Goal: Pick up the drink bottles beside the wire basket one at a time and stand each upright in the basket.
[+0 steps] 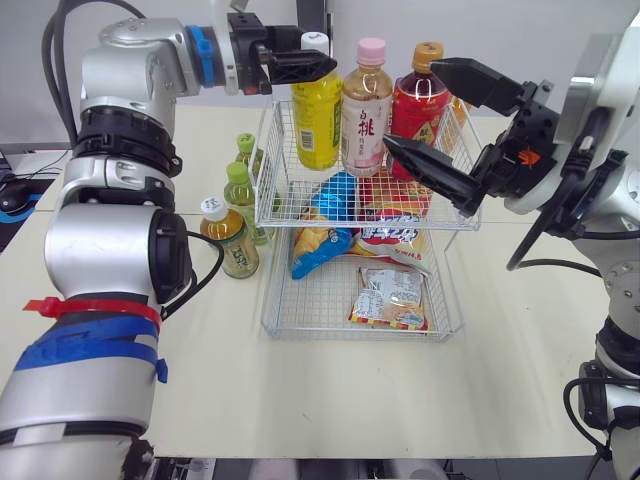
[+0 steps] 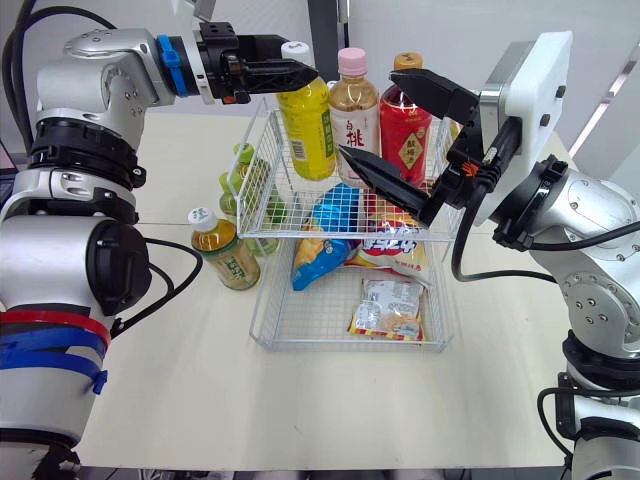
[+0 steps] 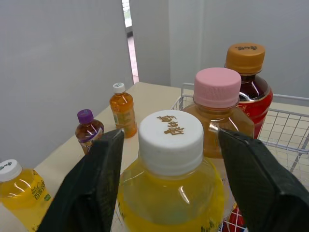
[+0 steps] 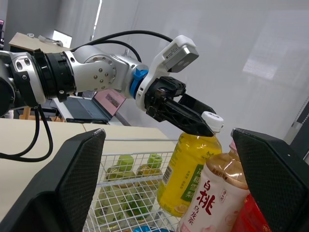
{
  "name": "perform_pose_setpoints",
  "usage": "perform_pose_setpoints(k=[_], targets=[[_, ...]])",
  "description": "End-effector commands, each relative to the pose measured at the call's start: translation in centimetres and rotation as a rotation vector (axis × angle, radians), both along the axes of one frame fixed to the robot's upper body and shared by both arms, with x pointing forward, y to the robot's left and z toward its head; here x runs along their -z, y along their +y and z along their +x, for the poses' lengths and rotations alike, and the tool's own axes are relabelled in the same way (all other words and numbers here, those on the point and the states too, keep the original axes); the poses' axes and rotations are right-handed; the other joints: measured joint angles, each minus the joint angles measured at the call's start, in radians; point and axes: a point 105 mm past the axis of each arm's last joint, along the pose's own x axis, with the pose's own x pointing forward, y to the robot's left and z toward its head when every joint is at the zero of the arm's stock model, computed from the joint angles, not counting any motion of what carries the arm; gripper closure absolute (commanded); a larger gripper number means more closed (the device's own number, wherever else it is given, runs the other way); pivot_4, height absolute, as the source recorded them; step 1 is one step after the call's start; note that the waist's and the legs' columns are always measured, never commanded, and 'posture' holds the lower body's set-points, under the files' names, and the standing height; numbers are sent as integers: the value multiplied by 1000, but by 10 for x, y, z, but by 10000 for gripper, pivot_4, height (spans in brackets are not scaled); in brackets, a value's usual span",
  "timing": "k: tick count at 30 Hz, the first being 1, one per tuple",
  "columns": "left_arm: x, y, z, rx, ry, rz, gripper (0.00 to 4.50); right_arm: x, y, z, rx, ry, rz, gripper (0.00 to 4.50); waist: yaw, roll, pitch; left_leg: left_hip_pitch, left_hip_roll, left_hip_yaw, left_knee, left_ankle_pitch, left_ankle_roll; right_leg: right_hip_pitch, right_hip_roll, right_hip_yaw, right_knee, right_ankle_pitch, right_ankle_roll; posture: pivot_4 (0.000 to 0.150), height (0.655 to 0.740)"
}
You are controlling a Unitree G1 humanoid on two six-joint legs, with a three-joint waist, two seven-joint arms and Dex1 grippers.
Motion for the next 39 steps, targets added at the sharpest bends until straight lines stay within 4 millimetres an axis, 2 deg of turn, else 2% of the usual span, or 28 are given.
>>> perform_pose_setpoints(k=[1, 7, 10, 13, 19, 22, 28, 31, 35, 39], targets=[[-15, 6, -7, 3, -55, -12, 857, -9, -4, -8, 4, -55, 8, 0, 0, 0, 0, 0, 0, 0, 0, 0, 0, 0, 0, 0, 0, 0, 0, 1500, 7400], [-27, 21, -14, -11, -65, -45, 375, -8, -3, -8, -10, -51, 5, 0, -1, 0, 0, 0, 0, 0, 0, 0, 0, 0, 0, 0, 0, 0, 0, 1500, 7400], [-37, 43, -22, -63, -88, -95, 375, -8, -1, -7, -28, -45, -4, 0, -3, 0, 0, 0, 0, 0, 0, 0, 0, 0, 0, 0, 0, 0, 0, 1500, 7400], [-41, 73, -25, -176, -117, -138, 375, -7, 1, -4, -51, -35, -16, 0, -7, 0, 0, 1, 1, 0, 0, 0, 0, 0, 0, 0, 1, 0, 0, 1500, 7400], [-33, 159, -40, -514, -200, -237, 375, -1, 11, 1, -137, -4, -56, 0, -14, 0, 0, 5, 2, 1, 0, 0, 0, 2, 0, 1, 3, 0, 0, 1500, 7400], [-6, 199, -57, -659, -183, -249, 375, 5, 18, 4, -189, 16, -89, 0, -19, 1, 0, 6, 2, 1, 0, 0, 0, 2, -1, 1, 3, 0, 0, 1500, 7400], [76, 232, -104, -831, -68, -277, 375, 24, 33, 5, -300, 73, -167, 0, -19, 0, -1, 8, 4, 0, 0, 0, 0, 3, -6, 1, 4, 0, 0, 1500, 7400], [107, 240, -127, -909, -34, -289, 375, 35, 40, 0, -365, 105, -202, 0, -13, -1, -1, 8, 4, 0, 0, 0, 0, 5, -7, 1, 3, 0, 0, 1500, 7400], [147, 241, -156, -973, 4, -236, 375, 48, 47, -6, -436, 154, -242, 0, -7, -1, -2, 10, 4, 0, 0, 0, 0, 7, -7, 0, 3, 0, 0, 1500, 7400], [180, 223, -182, -944, 106, -208, 375, 52, 50, -12, -482, 146, -251, 0, -2, -2, -2, 11, 4, 0, 0, 0, 0, 10, -7, -1, 2, 0, 0, 1500, 7400]])
